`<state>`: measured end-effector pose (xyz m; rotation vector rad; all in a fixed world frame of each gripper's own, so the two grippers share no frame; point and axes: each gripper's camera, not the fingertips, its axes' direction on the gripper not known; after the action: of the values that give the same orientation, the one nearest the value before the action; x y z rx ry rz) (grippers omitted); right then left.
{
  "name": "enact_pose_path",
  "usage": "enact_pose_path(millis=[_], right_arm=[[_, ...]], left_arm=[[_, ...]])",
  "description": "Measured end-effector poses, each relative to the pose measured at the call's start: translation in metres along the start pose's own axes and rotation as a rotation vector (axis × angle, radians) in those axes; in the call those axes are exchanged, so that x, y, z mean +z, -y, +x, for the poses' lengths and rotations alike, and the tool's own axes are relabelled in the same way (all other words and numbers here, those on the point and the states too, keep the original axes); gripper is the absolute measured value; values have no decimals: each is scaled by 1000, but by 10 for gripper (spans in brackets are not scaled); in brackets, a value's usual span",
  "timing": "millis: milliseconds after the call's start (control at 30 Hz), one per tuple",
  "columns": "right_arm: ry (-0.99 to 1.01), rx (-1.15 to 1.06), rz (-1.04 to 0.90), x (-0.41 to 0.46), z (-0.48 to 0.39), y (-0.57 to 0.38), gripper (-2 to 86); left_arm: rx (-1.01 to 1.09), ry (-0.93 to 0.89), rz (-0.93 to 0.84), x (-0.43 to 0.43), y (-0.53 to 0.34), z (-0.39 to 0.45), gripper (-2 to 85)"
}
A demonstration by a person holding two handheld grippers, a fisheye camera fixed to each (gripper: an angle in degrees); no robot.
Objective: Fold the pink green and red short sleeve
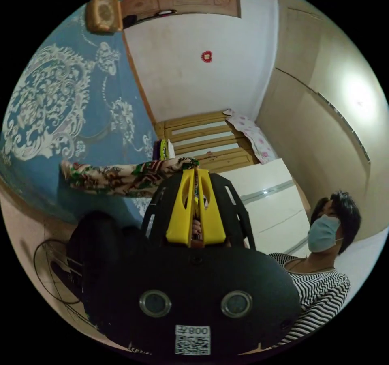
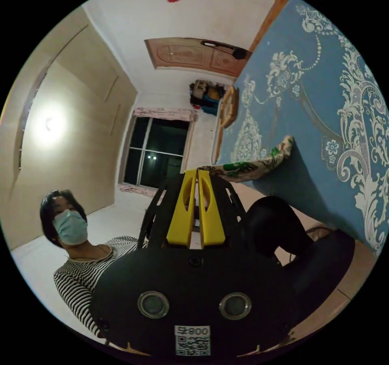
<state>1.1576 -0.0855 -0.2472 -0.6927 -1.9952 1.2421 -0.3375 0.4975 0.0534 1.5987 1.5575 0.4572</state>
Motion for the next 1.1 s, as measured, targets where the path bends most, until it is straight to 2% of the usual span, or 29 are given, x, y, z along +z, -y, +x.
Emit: enact_pose_path(millis=[400, 633, 867, 1100], right_arm=[[85, -185, 221, -207, -148, -91, 1], [5, -151, 405, -342, -183, -129, 2], [-94, -198, 563, -485, -230, -110, 1], [-350, -308, 625, -621, -302, -91, 2]], left_arm=[[175, -180, -226, 226, -37, -43, 11], [157, -139, -386, 408, -56, -139, 11], [207, -156, -498, 631, -58, -211, 11], [324, -230, -567, 787, -99, -274, 12]])
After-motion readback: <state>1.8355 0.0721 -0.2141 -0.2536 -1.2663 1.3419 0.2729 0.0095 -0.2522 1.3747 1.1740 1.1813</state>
